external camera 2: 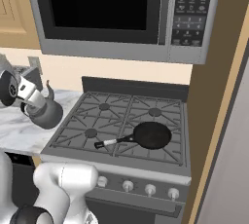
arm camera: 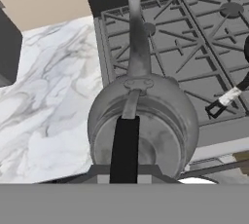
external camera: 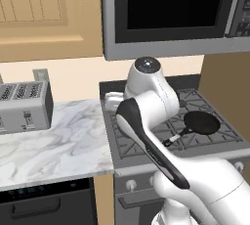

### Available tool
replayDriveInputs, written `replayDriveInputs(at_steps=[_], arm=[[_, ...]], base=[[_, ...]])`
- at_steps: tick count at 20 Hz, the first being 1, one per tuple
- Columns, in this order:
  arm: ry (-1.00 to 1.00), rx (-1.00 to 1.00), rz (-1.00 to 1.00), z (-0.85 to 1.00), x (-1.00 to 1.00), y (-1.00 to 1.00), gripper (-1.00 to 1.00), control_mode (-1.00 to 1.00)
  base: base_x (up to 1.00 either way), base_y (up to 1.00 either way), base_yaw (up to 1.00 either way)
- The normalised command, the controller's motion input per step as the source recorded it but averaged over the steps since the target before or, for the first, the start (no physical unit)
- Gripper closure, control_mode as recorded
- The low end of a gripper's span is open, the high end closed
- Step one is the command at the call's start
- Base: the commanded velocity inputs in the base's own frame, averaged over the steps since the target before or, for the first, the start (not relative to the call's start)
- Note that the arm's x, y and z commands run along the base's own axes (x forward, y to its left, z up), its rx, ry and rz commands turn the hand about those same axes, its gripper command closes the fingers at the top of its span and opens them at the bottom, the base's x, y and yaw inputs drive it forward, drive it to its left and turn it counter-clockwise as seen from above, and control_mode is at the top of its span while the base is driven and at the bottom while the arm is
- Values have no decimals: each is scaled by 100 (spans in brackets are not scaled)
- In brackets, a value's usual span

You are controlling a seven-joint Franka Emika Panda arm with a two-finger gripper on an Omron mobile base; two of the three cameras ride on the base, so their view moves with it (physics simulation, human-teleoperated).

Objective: Pick the kettle from the counter and place it on a stove burner. Then turn the burner on.

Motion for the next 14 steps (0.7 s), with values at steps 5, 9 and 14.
replayDriveInputs(at_steps=[5,9,14], arm=[[0,0,-5,5,-8,-64,100,-100],[0,0,0,0,0,-36,100,-100],[0,5,0,0,0,-35,100,-100]], base=[[0,0,0],[0,0,0],[0,0,0]])
